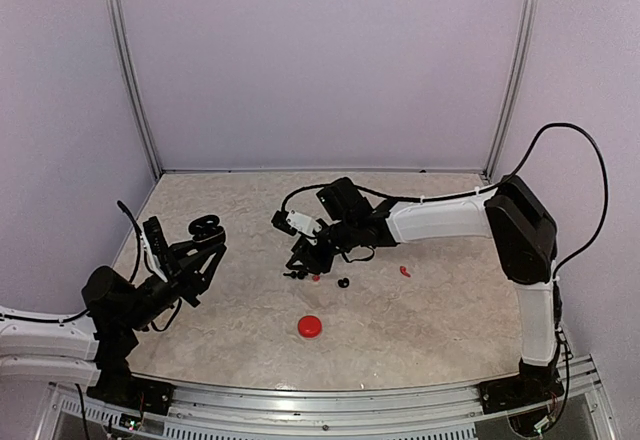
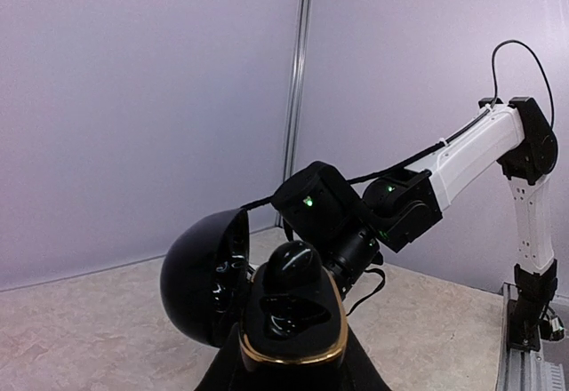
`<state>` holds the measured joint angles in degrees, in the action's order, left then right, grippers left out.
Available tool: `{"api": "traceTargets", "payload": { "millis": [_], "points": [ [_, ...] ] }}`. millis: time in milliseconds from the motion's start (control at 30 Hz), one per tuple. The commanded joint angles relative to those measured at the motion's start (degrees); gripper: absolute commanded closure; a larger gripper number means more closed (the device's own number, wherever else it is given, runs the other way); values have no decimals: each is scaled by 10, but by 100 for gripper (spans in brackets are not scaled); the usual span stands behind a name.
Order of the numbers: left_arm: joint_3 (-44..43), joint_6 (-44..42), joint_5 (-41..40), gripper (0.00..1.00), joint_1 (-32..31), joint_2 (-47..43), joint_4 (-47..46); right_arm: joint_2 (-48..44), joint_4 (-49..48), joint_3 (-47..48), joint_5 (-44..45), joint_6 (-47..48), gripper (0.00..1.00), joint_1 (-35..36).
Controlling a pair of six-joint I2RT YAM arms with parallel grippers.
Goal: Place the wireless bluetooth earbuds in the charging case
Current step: Pick up the left earbud from the center of the board.
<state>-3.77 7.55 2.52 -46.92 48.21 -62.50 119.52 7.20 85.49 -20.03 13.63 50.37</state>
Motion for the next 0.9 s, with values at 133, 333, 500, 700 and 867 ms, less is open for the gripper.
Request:
{"api": "traceTargets", "payload": {
  "millis": [133, 333, 500, 700, 867],
  "points": [
    [2, -4, 11, 98, 5, 10, -25, 68, 43, 69, -26, 26, 52, -13],
    [2, -7, 11, 98, 5, 11, -29, 97, 64, 90, -26, 39, 51, -14],
    [2, -9, 12, 98, 6, 10, -28, 120, 81, 109, -29, 41, 53, -15],
    [1, -10, 12, 98, 6, 12, -28, 139, 91, 124, -25, 42, 57, -15],
    [0, -10, 8, 98, 6, 10, -30, 148, 108, 132, -16, 51, 65, -12]
  ]
}}
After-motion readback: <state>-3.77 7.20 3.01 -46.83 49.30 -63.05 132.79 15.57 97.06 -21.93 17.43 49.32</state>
